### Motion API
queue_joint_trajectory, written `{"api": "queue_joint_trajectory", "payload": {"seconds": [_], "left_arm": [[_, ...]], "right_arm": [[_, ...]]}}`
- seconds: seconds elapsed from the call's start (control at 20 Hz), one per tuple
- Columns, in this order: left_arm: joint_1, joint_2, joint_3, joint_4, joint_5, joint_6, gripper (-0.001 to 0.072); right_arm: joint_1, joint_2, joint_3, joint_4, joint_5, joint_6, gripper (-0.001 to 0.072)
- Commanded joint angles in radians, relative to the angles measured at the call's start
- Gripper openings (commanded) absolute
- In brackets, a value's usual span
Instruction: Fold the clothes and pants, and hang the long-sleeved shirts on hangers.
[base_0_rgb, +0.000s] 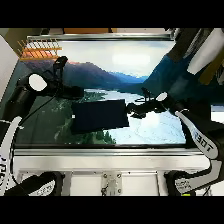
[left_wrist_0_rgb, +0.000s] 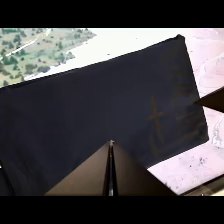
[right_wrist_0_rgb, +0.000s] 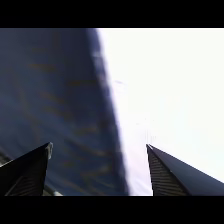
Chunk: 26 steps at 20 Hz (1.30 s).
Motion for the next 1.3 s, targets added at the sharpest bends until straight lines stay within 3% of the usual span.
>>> {"api": "queue_joint_trajectory", "payload": {"seconds": [0.0,0.1,0.2,0.25,0.3,0.4,0.6,0.8,1.05,1.25], "left_arm": [[-0.016,0.003,-0.011,-0.005,0.01,-0.001,0.0007],[-0.004,0.003,-0.011,-0.005,0.006,-0.003,0.0007],[0.007,0.003,-0.011,-0.005,-0.002,-0.01,0.0007],[0.007,0.003,-0.011,-0.005,-0.007,-0.01,0.0007],[0.007,0.003,-0.011,-0.005,-0.008,-0.009,0.0007],[0.006,0.003,-0.011,-0.005,-0.008,-0.009,0.0007],[0.006,0.003,-0.011,-0.005,-0.009,-0.009,0.0007],[0.006,0.003,-0.011,-0.005,-0.006,-0.009,0.0007],[0.006,0.003,-0.011,-0.005,-0.008,-0.009,0.0007],[0.004,0.003,-0.011,-0.005,-0.009,-0.009,0.0007]], "right_arm": [[0.08,-0.099,0.078,0.139,-0.002,-0.05,0.065],[0.13,-0.148,0.128,0.177,-0.002,-0.051,0.0437],[0.166,-0.178,0.171,0.18,-0.002,-0.065,0.0274],[0.173,-0.18,0.184,0.18,-0.002,-0.094,0.0084],[0.175,-0.173,0.196,0.176,0.0,-0.106,0.0013],[0.137,-0.122,0.219,0.114,0.01,-0.078,0.0013],[-0.081,0.105,0.232,-0.323,0.042,0.177,0.0013],[-0.384,0.328,0.231,-0.607,0.111,0.31,0.0013],[-0.721,0.495,0.231,-0.626,0.111,0.355,0.0013],[-0.864,0.555,0.231,-0.626,0.13,0.371,0.0013]]}}
